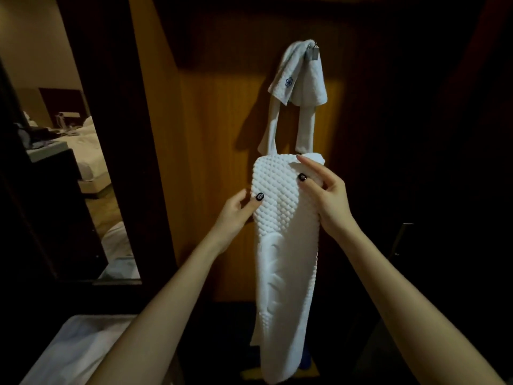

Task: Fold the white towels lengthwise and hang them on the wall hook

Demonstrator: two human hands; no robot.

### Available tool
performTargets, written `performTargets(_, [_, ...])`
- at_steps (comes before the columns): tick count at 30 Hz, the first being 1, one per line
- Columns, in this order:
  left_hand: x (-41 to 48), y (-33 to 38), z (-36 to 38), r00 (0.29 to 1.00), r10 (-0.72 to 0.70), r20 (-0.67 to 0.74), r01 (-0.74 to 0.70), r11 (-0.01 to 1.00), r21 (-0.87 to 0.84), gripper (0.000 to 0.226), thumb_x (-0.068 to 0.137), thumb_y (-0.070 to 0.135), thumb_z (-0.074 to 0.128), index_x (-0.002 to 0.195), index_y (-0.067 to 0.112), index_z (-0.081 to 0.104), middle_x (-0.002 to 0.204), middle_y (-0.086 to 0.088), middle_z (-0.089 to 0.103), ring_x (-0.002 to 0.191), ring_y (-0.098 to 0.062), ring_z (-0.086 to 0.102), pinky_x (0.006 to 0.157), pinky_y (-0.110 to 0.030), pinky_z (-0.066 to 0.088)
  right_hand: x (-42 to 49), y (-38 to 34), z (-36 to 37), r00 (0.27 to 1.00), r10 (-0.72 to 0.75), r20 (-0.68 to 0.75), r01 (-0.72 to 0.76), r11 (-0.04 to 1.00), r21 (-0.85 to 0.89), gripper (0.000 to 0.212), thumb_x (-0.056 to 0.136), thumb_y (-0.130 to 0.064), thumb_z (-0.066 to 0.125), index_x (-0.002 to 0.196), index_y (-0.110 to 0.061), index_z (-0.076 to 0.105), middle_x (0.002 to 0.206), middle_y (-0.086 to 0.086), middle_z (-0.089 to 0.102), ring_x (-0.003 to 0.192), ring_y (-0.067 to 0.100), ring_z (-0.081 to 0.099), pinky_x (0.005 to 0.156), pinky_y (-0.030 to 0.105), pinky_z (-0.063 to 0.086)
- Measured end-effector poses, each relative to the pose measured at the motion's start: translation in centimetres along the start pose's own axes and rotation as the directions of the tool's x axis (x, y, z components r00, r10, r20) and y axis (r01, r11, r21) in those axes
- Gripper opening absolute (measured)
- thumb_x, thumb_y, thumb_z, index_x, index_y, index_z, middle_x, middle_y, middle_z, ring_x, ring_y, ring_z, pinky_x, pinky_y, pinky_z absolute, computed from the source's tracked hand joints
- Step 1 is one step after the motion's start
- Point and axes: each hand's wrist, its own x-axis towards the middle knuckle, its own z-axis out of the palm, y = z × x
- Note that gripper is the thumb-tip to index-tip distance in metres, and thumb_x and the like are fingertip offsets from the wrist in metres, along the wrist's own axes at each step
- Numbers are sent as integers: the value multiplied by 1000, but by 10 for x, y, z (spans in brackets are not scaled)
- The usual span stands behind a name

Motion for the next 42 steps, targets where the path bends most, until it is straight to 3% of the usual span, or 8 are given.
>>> performTargets(5, [1, -1, -2, 1000, -20, 16, 19, 999, 48, 23, 77, 50, 67, 79, 28, 73, 86, 9, 70, 86, -9, 63, 80, -27, 49, -1, 1, -13, 999, 53, -3, -53, 998, 17, 40, 88, -10, 58, 110, -40, 71, 120, -7, 68, 114, 15, 63, 94, 35, 53])
performTargets(14, [15, 19, 16, 988, 150, -25, -141, 966, 217, 13, 79, 6, 73, 70, 10, 65, 61, 18, 63, 62, 8, 55, 62, -6, 40, 7, -4, -46, 958, 248, 147, -261, 962, 79, 36, 87, -12, 67, 117, -32, 67, 128, 0, 59, 103, 18, 68, 75, 31, 57])
performTargets(20, [6, 23, 28, 996, 74, 40, -69, 992, -103, 53, 88, 7, 63, 124, 39, 42, 120, -4, 61, 106, -9, 63, 84, -28, 54, 4, -6, -40, 974, 223, -34, -218, 971, 102, 25, 87, -5, 63, 95, -28, 69, 126, 0, 55, 110, 27, 61, 72, 32, 56])
performTargets(25, [-1, 24, 24, 928, 103, 359, -110, 994, 0, 72, 90, 1, 57, 139, 45, 28, 145, 20, 38, 131, -2, 43, 96, -18, 45, 8, -9, -35, 959, 278, -52, -270, 955, 125, 30, 89, -2, 59, 104, -27, 66, 123, 3, 57, 96, 20, 65, 66, 28, 56])
performTargets(29, [6, 38, 39, 973, 130, 191, -83, 968, -238, 44, 93, 3, 52, 126, 32, 56, 135, -1, 52, 123, -19, 55, 89, -31, 54, 19, -14, -30, 943, 332, -31, -322, 932, 166, 47, 97, -21, 56, 139, -37, 44, 133, 9, 54, 91, 13, 69, 67, 26, 57])
performTargets(33, [25, 38, 49, 989, 148, -5, -148, 980, -130, 30, 96, 3, 50, 112, 27, 56, 135, -17, 45, 123, -33, 50, 94, -41, 51, -5, 1, -31, 965, 259, -37, -259, 966, 9, 62, 96, -37, 56, 149, -44, 24, 157, -1, 28, 134, 16, 44, 107, 40, 44])
performTargets(36, [32, 33, 48, 993, 118, -4, -117, 980, -160, 29, 96, 1, 49, 111, 26, 52, 128, -14, 49, 114, -26, 53, 86, -31, 54, -34, 11, -33, 983, 164, 86, -165, 986, 7, 59, 85, -22, 72, 131, -50, 48, 145, -12, 46, 132, 11, 47, 104, 34, 47])
performTargets(42, [28, 28, 41, 991, 12, -131, -37, 981, -192, 15, 99, 21, 50, 109, 31, 44, 102, 3, 65, 84, -7, 68, 65, -22, 54, -17, 1, -30, 971, 185, -154, -177, 982, 67, 21, 87, -4, 67, 92, -24, 72, 104, -12, 68, 96, 16, 67, 82, 37, 57])
